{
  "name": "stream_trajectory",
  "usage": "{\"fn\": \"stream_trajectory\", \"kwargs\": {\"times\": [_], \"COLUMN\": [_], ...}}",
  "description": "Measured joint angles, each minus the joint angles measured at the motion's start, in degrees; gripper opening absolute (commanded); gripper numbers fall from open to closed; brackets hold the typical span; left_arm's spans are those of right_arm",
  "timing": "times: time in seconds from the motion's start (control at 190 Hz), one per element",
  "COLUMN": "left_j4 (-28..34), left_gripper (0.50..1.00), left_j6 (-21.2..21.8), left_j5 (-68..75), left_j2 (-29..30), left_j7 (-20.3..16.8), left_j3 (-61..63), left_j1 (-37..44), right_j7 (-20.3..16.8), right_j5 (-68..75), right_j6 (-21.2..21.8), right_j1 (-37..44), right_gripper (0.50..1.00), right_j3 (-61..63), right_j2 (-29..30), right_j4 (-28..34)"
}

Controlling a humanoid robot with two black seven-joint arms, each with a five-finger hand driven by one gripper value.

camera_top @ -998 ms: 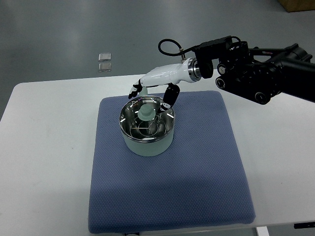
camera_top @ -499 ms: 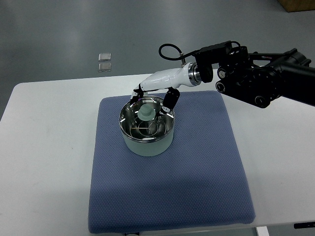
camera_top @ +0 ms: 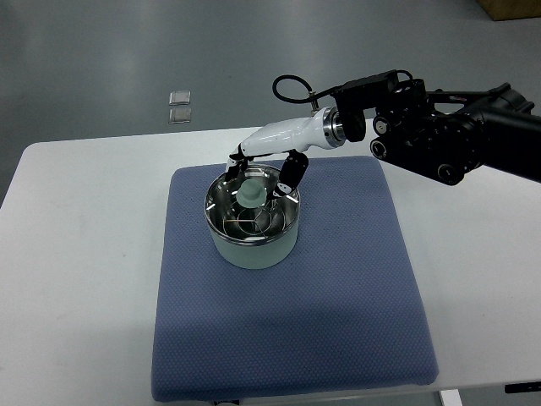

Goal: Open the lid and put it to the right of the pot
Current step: 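Close the right hand fingers around the green lid knob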

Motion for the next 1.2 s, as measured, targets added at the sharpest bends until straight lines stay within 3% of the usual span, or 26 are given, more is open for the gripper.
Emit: {"fn": "stream_trajectory", "kwargs": {"times": [0.567, 0.782, 1.202], "left_j4": [0.06, 0.06, 0.06], "left_gripper": [1.0, 1.0, 1.0], "left_j6": [0.0, 0.0, 0.0], "left_j5": [0.0, 0.0, 0.0], "left_j2": [0.0, 0.0, 0.0], "left_j7": [-0.05, -0.07, -0.07], "left_j3": [0.0, 0.0, 0.0], "left_j1": [0.0, 0.0, 0.0], "right_j7": [0.12, 0.17, 0.18], "right_j5": [0.26, 0.26, 0.25], "right_j6": [0.14, 0.29, 0.32], "right_j1": [0.27, 0.27, -0.19], "right_gripper": [0.76, 0.697, 0.693], "right_j3": [0.01, 0.0, 0.0], "right_j2": [0.48, 0.61, 0.8], "right_j4": [0.03, 0.03, 0.03]}}
